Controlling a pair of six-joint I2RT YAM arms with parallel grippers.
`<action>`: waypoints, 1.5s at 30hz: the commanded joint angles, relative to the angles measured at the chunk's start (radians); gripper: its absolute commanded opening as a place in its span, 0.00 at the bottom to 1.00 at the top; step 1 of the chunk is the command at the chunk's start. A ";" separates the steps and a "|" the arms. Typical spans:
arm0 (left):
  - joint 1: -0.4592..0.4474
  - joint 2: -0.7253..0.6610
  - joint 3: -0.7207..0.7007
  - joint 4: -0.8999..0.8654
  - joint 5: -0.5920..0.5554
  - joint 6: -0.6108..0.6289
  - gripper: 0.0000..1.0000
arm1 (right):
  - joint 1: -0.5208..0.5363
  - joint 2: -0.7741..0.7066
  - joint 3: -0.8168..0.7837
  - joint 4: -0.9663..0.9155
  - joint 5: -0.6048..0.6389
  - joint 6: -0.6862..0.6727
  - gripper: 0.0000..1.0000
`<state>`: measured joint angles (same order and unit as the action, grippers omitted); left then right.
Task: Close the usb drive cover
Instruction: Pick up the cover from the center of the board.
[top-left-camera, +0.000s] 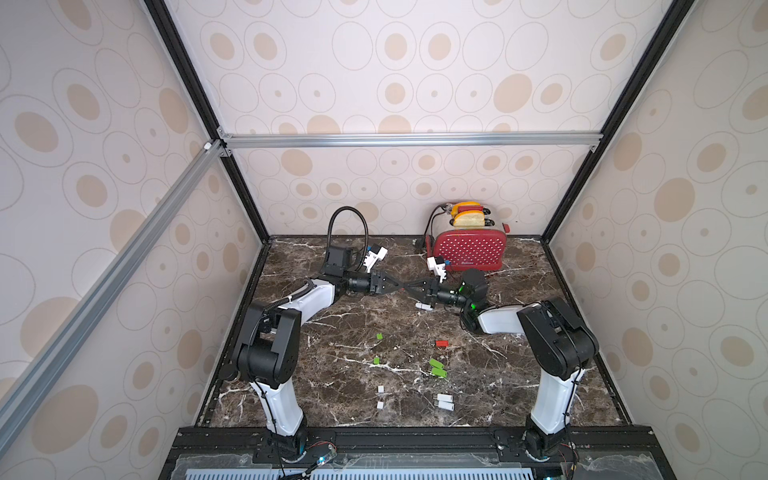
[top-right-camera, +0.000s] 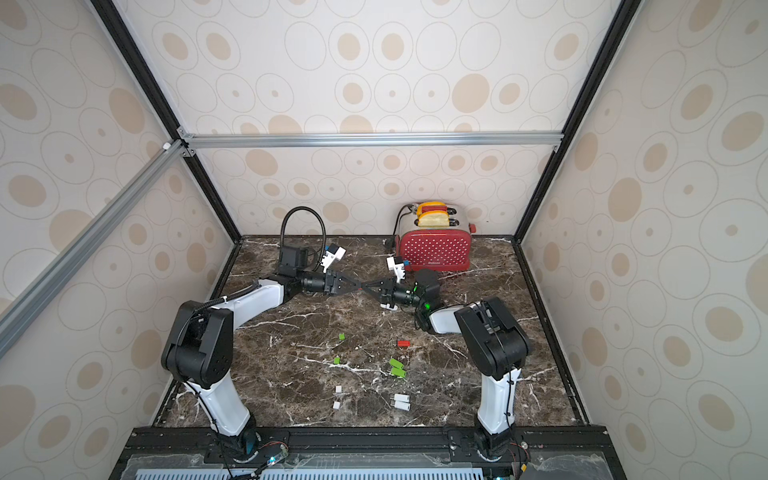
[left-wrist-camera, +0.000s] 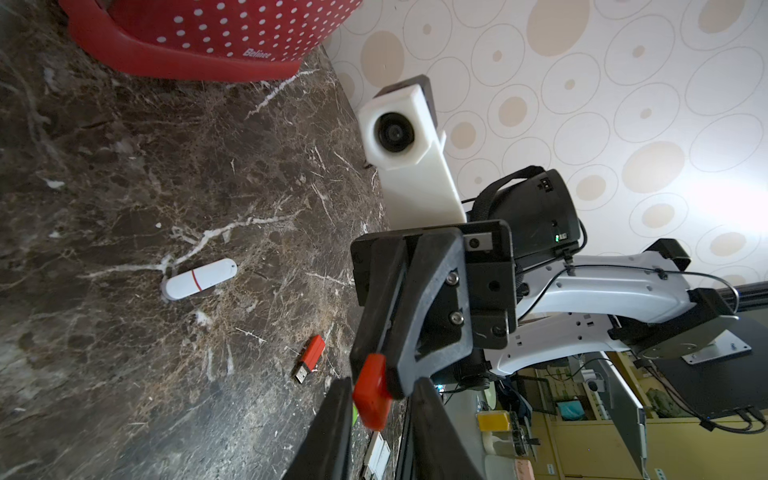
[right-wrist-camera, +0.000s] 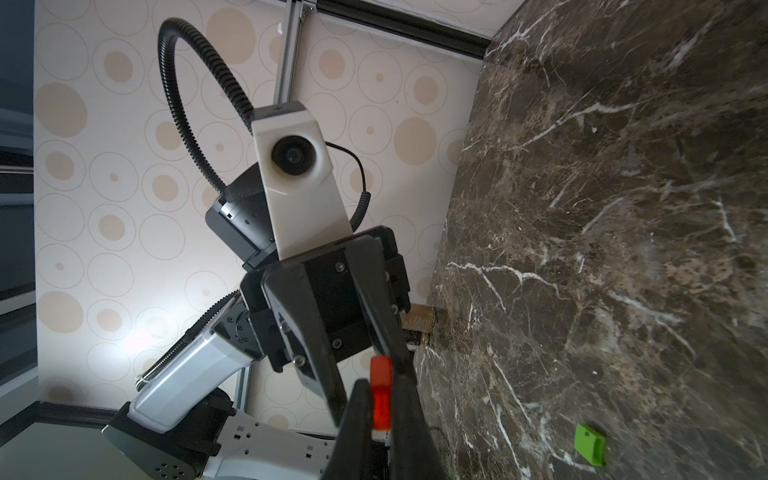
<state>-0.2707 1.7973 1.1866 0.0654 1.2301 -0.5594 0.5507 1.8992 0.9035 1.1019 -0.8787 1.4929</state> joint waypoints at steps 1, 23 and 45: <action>-0.001 -0.003 0.033 0.024 0.020 -0.016 0.22 | 0.005 0.020 0.014 0.027 -0.005 -0.002 0.03; -0.007 -0.014 0.028 0.010 0.024 -0.006 0.05 | 0.005 0.021 0.014 0.030 0.000 -0.004 0.04; -0.031 -0.008 0.033 -0.009 0.028 0.004 0.02 | 0.013 0.023 0.017 0.039 0.000 -0.004 0.10</action>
<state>-0.2760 1.7973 1.1866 0.0578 1.2198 -0.5747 0.5503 1.9083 0.9043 1.1255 -0.8814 1.4845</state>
